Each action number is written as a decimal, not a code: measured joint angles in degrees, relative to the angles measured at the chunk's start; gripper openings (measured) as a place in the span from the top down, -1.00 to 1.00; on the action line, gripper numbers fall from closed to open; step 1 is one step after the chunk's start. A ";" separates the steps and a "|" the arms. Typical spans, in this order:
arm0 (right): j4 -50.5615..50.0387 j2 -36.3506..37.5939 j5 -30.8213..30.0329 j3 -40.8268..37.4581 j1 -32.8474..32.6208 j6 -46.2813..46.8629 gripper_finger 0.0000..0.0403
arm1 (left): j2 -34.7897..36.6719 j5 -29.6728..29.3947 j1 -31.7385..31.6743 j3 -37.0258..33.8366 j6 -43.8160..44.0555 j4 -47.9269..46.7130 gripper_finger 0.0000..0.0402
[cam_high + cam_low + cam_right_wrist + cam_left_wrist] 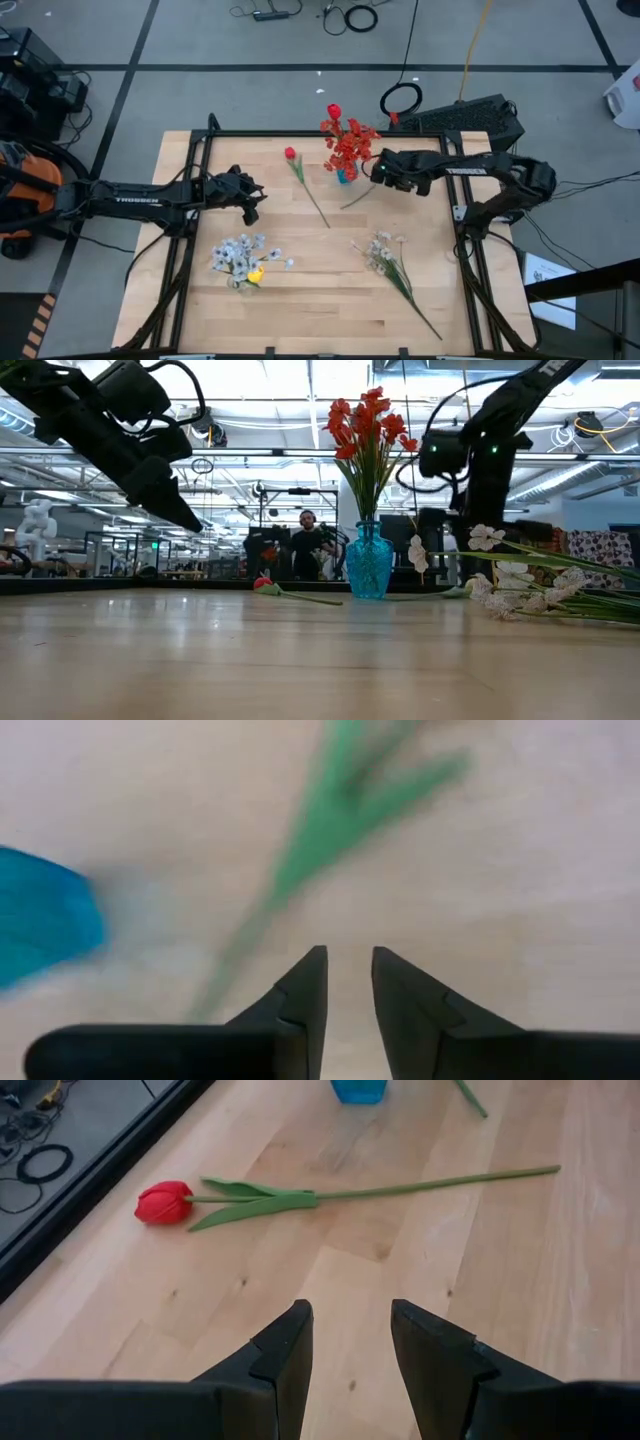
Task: Sort flowers into vase by color
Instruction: Put the yellow flower into the transparent vase
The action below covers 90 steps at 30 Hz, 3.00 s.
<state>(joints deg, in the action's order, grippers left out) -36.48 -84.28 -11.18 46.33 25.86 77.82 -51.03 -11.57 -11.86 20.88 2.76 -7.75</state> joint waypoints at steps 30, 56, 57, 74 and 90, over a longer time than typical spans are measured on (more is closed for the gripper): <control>11.95 -8.06 -3.64 0.13 -0.29 1.37 0.41 | 0.00 1.42 0.00 0.01 0.21 1.84 0.28; 2.05 -10.52 4.10 0.30 -0.25 -11.15 0.63 | 0.00 2.40 0.00 0.02 1.93 1.25 0.28; 1.20 -9.97 4.40 0.26 -0.26 -12.01 0.67 | 0.00 2.40 0.00 0.02 2.33 1.25 0.28; -8.68 5.04 -11.16 -0.11 -4.17 -16.64 0.99 | 0.00 2.43 0.00 0.02 2.99 1.25 0.28; -0.68 32.41 -37.25 0.09 -29.41 -21.68 1.00 | 0.00 2.40 0.00 0.02 4.39 1.25 0.28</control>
<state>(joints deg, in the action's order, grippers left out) -37.16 -51.87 -48.43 46.41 -3.55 56.14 -51.03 -9.17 -11.86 20.91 7.16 -6.50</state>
